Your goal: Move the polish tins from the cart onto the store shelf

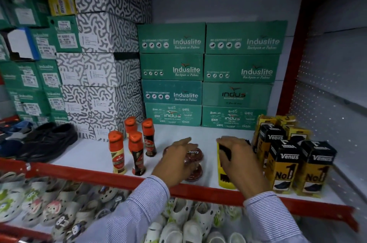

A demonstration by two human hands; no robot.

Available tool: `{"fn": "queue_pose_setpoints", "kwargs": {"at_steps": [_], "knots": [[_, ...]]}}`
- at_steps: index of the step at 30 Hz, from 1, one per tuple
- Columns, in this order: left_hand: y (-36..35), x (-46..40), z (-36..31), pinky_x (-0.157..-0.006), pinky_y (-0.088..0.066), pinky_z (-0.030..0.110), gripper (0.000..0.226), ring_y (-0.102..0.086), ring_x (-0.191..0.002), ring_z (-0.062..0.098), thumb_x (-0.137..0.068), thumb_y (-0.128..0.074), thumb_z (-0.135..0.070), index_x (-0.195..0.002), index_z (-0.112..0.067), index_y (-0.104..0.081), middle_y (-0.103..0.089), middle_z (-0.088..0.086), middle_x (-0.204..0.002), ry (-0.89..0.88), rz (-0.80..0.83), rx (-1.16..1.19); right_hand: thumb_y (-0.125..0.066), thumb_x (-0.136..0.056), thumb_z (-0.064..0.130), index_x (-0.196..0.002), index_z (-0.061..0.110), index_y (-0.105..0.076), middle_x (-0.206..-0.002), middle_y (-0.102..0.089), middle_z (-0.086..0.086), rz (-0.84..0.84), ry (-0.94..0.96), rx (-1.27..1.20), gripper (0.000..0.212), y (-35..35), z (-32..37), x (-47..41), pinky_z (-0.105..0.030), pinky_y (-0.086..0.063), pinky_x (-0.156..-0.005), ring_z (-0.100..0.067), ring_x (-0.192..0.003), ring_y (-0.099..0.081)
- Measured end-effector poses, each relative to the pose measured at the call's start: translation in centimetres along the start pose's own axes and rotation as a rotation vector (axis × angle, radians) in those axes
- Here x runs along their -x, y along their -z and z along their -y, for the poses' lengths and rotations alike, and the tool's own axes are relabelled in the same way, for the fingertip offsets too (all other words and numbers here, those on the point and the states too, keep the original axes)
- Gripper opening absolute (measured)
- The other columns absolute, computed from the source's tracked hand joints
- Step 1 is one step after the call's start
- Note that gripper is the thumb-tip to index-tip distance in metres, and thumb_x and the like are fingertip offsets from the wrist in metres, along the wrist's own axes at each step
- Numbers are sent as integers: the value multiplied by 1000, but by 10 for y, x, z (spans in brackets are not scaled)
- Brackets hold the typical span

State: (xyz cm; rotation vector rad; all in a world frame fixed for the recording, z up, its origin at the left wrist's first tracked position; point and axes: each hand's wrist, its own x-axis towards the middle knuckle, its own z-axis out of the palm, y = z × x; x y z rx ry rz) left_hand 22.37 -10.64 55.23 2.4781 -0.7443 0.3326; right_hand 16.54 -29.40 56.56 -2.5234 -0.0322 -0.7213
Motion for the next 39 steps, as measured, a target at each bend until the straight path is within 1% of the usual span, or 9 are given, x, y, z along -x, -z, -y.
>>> {"fn": "queue_pose_setpoints", "kwargs": {"at_steps": [5,8,15,20,26,29,32,34,39], "knots": [[-44,-24,-44,-123,-25,41,63,-21,-151,18,-92,-61,-29,-149,-25,-35,-26,-1,-162,-122,147,-12,-54,-86,-6,-144,8,-40,-155,-38,-13,304,-117,214,62,26,-37,1,-39,-31,-119,-29,-145,-30],[-59,-29,-63,-122,-27,35,56,-27,-149,21,-93,-58,-23,-146,-19,-41,-33,4,-160,-135,187,-48,-49,-85,-7,-140,10,-44,-148,-44,-14,380,-201,241,59,21,-52,5,-44,-47,-104,-33,-134,-46],[-64,-27,-74,-116,-34,32,49,-42,-141,23,-93,-57,-17,-141,-16,-49,-46,6,-152,-137,147,-96,-46,-81,-14,-120,12,-61,-120,-64,-14,255,-127,250,49,18,-55,7,-34,-52,-80,-31,-108,-62],[-56,-32,-86,-122,-27,31,50,-36,-145,22,-94,-52,-15,-143,-20,-46,-42,3,-155,-187,18,-92,-48,-89,-8,-139,15,-51,-149,-49,-8,110,55,159,55,52,-51,10,-29,-32,-117,-21,-139,-44],[-55,-43,-153,-116,-20,19,46,-38,-143,17,-97,-49,-23,-144,-22,-44,-44,0,-153,-341,-126,-13,-50,-88,-11,-141,13,-50,-151,-46,-8,-175,33,146,58,123,-75,14,-26,-22,-118,-20,-142,-40],[-66,-50,-172,-113,-21,18,44,-41,-140,16,-99,-49,-29,-142,-21,-47,-47,-1,-152,-361,-97,-30,-50,-91,-1,-122,15,-64,-125,-66,-8,-194,-61,208,38,145,-83,25,-27,-50,-88,-24,-108,-64],[-73,-54,-177,-114,-35,28,40,-49,-134,19,-98,-52,-24,-138,-20,-52,-54,0,-145,-337,-47,-55,-47,-96,7,-104,16,-69,-90,-63,2,-83,-179,209,25,149,-91,30,-16,-33,-53,-8,-62,-47],[-76,-54,-177,-113,-39,30,41,-51,-132,19,-96,-54,-19,-138,-21,-52,-56,0,-144,-315,-32,-54,-48,-97,11,-100,17,-70,-83,-63,3,-59,-207,245,23,145,-97,28,-13,-28,-48,-4,-56,-46],[-66,-50,-176,-118,-27,23,46,-42,-141,14,-97,-53,-21,-142,-23,-46,-47,-3,-151,-327,-92,-10,-50,-96,11,-97,19,-68,-94,-73,-5,-128,-182,195,20,128,-106,19,-29,-55,-65,-20,-78,-68]]}}
